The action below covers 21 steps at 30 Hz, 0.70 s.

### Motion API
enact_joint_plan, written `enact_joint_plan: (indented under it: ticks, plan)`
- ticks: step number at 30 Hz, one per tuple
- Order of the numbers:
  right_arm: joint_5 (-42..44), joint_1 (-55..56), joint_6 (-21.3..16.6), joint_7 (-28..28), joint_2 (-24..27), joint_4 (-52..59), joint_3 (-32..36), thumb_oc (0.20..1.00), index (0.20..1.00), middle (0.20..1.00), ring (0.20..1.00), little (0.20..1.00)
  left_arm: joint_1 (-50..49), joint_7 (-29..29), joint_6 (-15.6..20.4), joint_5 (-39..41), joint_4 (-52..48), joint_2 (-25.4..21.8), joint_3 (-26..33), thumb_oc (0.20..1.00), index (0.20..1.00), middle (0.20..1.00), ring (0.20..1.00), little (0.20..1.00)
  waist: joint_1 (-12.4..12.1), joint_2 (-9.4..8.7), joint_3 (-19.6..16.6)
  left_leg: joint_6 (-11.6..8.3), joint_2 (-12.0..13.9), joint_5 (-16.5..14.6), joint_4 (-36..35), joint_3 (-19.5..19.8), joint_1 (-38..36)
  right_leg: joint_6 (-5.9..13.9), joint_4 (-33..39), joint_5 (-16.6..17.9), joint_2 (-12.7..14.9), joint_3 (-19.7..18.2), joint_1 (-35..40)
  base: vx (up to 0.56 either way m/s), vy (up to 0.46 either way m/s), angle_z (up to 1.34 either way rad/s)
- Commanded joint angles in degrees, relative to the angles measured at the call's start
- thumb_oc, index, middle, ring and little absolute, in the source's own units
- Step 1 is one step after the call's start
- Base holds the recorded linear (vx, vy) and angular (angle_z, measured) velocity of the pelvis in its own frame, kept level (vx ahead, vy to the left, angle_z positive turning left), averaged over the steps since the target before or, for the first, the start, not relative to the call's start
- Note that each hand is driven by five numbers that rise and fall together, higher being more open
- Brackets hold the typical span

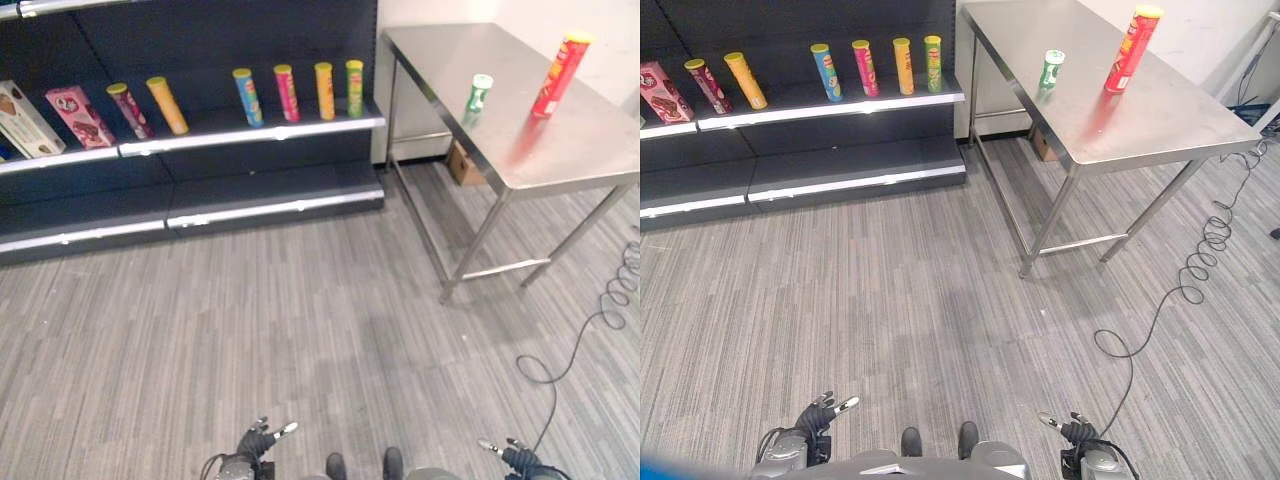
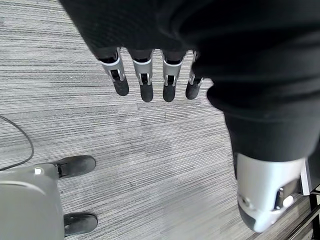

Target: Put the goods on the table back onto the shelves and tidy them up.

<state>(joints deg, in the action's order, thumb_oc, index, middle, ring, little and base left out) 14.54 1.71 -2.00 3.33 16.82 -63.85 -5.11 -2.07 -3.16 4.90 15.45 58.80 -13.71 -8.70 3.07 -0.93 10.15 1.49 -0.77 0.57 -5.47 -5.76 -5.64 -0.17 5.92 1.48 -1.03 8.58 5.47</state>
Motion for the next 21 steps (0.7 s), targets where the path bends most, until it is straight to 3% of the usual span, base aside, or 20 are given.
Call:
enact_joint_plan:
  ticks: [1, 21]
  plan:
    - [-0.5, -2.6, -1.2, 0.0, 1.6, -0.3, -2.5, 1.000, 1.000, 1.000, 1.000, 1.000, 3.6, 0.2, 1.7, -1.6, 3.7, -1.8, -0.8, 1.000, 1.000, 1.000, 1.000, 1.000, 1.1, -0.44, -0.8, -5.26, 4.4, -5.1, 1.7, 0.6, -1.9, 7.63, -1.2, -6.8, 6.3, -0.4, 2.4, 0.00, 0.000, 0.00]
    - [-1.6, -3.1, -1.1, -0.8, 2.5, 0.7, -3.8, 1.000, 1.000, 1.000, 1.000, 1.000, 3.7, 0.8, 1.1, -5.3, 5.9, -1.8, -2.0, 1.000, 1.000, 1.000, 1.000, 1.000, 1.2, -0.60, -0.5, -5.73, 5.3, -5.1, 2.5, 0.6, -1.5, 7.08, -1.4, -7.5, 5.4, -0.5, 2.2, 0.00, -0.006, 0.00]
